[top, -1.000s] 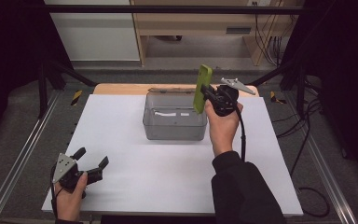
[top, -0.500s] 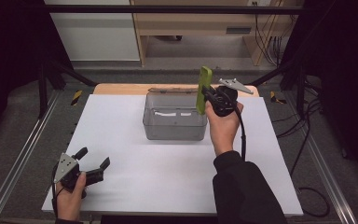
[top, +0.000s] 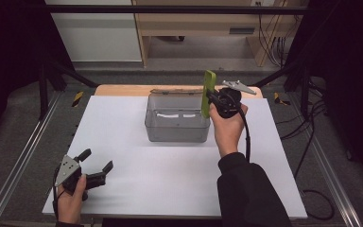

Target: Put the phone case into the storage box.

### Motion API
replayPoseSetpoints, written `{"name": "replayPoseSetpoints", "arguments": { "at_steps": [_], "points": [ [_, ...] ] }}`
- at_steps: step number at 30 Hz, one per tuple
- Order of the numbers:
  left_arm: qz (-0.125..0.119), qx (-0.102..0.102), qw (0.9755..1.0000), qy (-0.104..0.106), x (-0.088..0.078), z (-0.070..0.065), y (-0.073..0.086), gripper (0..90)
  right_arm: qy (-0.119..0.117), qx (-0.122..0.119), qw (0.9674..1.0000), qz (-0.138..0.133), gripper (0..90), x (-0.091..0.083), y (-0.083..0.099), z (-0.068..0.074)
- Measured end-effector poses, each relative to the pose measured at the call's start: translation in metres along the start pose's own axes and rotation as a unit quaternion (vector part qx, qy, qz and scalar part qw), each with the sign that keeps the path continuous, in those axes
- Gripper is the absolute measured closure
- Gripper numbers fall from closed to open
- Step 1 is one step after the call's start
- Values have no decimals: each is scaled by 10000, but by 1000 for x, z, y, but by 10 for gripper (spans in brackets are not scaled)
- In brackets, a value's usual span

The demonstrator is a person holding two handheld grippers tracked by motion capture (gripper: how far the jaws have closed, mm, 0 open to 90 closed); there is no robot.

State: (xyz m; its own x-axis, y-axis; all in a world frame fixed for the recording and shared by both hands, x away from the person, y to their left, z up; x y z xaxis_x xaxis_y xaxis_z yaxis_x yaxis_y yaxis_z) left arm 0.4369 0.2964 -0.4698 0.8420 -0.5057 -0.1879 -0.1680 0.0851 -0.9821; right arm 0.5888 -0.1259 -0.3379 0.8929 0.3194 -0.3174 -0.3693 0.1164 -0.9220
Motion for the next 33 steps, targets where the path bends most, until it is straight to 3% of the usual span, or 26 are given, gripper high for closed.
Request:
{"name": "replayPoseSetpoints", "arguments": {
  "at_steps": [4,11,20,33],
  "points": [
    [-216,188,9996,11,-3,-2,-4,20,-42,-8,10000,35,779,1,1,0],
    [-509,-31,9985,217,-5,0,-6,20,-69,2,9999,76,779,3,3,0],
    [-538,100,9980,301,-4,-4,-7,19,-54,15,9999,106,779,4,2,-1],
    [-512,88,9981,341,-3,-5,-7,19,57,24,9999,157,779,6,3,-5]
  ]
}}
Point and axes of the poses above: each handheld gripper's, and its own axes: x roughly forward along the jaws, y roughly out of its underside, z roughly to its left, the point moved 3 cm from there along x, roughly forward along the jaws, and after that the axes turned 1 degree about y, right-handed, at the moved point
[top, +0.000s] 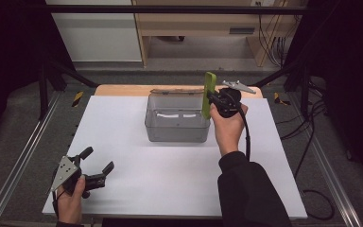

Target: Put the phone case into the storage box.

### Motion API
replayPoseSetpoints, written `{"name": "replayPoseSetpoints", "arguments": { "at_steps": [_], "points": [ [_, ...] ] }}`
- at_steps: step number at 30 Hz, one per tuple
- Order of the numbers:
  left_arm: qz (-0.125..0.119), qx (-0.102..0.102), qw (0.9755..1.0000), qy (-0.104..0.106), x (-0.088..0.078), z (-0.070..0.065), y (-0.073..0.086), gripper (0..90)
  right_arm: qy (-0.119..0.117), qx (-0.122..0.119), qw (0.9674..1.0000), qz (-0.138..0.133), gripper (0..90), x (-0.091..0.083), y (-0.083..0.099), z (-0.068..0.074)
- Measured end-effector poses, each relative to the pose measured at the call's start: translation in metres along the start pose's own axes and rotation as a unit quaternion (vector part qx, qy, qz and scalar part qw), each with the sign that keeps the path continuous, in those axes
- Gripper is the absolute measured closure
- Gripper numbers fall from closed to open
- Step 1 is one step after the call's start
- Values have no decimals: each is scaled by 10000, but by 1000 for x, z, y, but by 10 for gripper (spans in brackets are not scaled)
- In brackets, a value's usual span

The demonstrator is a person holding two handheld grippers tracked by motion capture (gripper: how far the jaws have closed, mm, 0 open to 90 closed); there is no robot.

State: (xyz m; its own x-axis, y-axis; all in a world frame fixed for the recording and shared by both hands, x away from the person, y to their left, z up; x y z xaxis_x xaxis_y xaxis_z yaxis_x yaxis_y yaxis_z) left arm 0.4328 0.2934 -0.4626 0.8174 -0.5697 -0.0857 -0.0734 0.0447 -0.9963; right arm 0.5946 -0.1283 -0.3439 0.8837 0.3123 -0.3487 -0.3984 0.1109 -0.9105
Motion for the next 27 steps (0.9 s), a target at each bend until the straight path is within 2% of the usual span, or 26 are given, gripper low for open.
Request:
{"name": "replayPoseSetpoints", "arguments": {
  "at_steps": [10,18,27],
  "points": [
    [30,10,10000,-34,0,1,0,19,-7,-13,10000,64,779,1,1,0],
    [24,17,10000,-43,-1,1,0,19,-108,48,9997,203,779,2,2,-1],
    [26,17,10000,-41,-1,1,0,20,23,-48,9997,233,779,4,4,-2]
  ]
}}
Point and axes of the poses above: each handheld gripper's, and its own axes: x roughly forward along the jaws, y roughly out of its underside, z roughly to its left, the point moved 3 cm from there along x, roughly forward along the jaws, and after that the axes turned 1 degree about y, right-handed, at the moved point
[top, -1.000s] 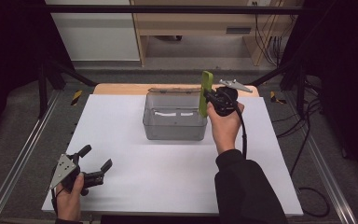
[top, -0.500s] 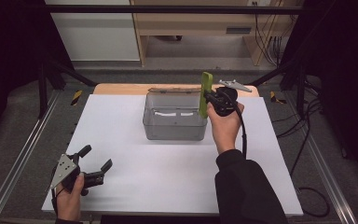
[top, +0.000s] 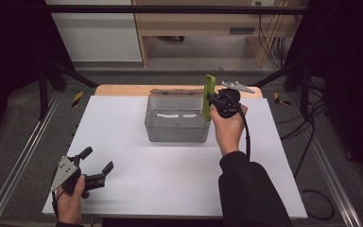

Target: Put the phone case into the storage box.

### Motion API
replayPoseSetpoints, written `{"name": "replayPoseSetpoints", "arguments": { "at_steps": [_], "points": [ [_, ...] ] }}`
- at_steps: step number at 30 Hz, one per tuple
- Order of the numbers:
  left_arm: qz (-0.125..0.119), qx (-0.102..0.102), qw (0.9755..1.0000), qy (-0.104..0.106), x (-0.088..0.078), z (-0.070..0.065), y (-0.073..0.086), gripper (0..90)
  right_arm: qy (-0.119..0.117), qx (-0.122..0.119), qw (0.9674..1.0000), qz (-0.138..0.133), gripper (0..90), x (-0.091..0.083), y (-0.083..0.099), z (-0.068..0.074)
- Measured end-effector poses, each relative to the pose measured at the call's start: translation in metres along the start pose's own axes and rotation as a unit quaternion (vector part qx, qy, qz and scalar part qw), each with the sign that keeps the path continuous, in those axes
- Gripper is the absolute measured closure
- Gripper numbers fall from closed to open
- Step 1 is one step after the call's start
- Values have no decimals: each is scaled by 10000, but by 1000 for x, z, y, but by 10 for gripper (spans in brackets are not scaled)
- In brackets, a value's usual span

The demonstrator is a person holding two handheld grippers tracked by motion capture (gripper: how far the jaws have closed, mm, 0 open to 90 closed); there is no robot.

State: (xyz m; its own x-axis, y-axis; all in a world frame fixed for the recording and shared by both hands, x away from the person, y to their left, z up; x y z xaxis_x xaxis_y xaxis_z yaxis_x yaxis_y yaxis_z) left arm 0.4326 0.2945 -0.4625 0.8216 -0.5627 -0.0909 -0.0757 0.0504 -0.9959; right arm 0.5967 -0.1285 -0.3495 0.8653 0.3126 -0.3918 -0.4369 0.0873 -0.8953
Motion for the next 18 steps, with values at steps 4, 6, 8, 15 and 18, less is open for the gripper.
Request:
{"name": "replayPoseSetpoints", "arguments": {
  "at_steps": [4,6,8,15,18],
  "points": [
    [-9,0,10000,-10,0,0,0,20,37,-42,10000,21,779,1,1,1],
    [-25,-25,10000,-15,-1,1,0,20,84,-84,9999,19,779,2,1,1],
    [-20,-22,10000,-21,-1,1,0,20,113,-112,9999,39,779,3,2,2],
    [-10,9,10000,0,0,0,0,20,180,-150,9997,58,779,5,4,1],
    [9,18,10000,7,0,0,0,20,200,-173,9996,69,779,6,5,1]
  ]
}}
Point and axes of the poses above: each handheld gripper's, and its own axes: x roughly forward along the jaws, y roughly out of its underside, z roughly to its left, the point moved 3 cm from there along x, roughly forward along the jaws, and after that the axes turned 1 degree about y, right-handed, at the moved point
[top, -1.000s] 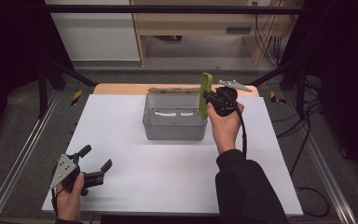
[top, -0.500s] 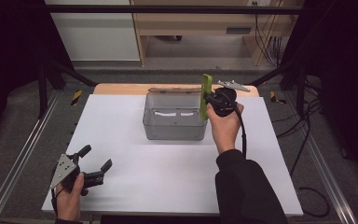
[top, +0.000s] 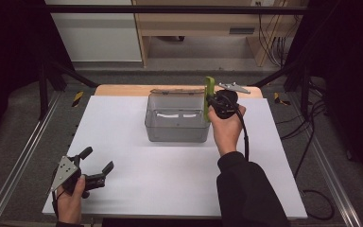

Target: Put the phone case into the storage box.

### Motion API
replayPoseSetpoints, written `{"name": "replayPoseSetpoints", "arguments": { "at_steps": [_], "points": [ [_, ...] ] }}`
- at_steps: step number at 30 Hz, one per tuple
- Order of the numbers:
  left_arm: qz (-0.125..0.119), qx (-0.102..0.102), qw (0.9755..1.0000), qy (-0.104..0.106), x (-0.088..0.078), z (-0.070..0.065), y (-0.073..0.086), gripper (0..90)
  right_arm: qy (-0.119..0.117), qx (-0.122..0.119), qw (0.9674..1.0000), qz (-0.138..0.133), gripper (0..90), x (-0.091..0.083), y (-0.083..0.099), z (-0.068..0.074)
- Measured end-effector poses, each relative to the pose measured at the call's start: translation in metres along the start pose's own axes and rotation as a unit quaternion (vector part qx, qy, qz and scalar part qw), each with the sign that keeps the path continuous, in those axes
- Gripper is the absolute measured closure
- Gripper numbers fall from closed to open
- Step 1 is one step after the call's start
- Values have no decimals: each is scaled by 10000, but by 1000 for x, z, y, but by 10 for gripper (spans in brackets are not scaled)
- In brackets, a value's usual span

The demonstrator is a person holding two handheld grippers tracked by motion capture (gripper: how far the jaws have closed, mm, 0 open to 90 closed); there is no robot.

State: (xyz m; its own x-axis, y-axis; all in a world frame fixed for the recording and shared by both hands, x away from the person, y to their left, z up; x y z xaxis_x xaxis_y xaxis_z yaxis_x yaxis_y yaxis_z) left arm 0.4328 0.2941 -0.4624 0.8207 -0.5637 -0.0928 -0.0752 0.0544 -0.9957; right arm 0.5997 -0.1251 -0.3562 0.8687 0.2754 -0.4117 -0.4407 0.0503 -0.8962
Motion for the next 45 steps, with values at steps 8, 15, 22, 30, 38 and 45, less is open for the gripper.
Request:
{"name": "replayPoseSetpoints", "arguments": {
  "at_steps": [8,15,22,30,38,45],
  "points": [
    [0,9,10000,-1,0,0,0,20,67,-21,10000,52,779,3,2,-1],
    [-3,10,10000,10,0,0,0,20,112,-78,9999,104,778,7,4,1],
    [-4,-1,10000,17,0,0,0,20,135,-153,9997,165,778,11,8,2],
    [13,19,10000,23,0,0,0,20,136,-128,9996,233,777,11,8,1],
    [16,8,10000,22,0,-1,0,20,124,-118,9995,261,776,11,9,1],
    [11,12,10000,35,0,-1,-1,20,118,-146,9993,326,777,13,10,2]
  ]
}}
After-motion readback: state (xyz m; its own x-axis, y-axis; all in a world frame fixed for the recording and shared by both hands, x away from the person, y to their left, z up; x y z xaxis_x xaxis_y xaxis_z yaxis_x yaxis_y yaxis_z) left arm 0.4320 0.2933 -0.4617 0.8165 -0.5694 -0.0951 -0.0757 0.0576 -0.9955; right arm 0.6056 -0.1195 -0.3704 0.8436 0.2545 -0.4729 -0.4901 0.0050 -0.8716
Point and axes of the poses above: each handheld gripper's, and its own axes: x roughly forward along the jaws, y roughly out of its underside, z roughly to its left, the point moved 3 cm from there along x, roughly forward along the jaws, and after that the axes turned 1 degree about y, right-handed, at the moved point
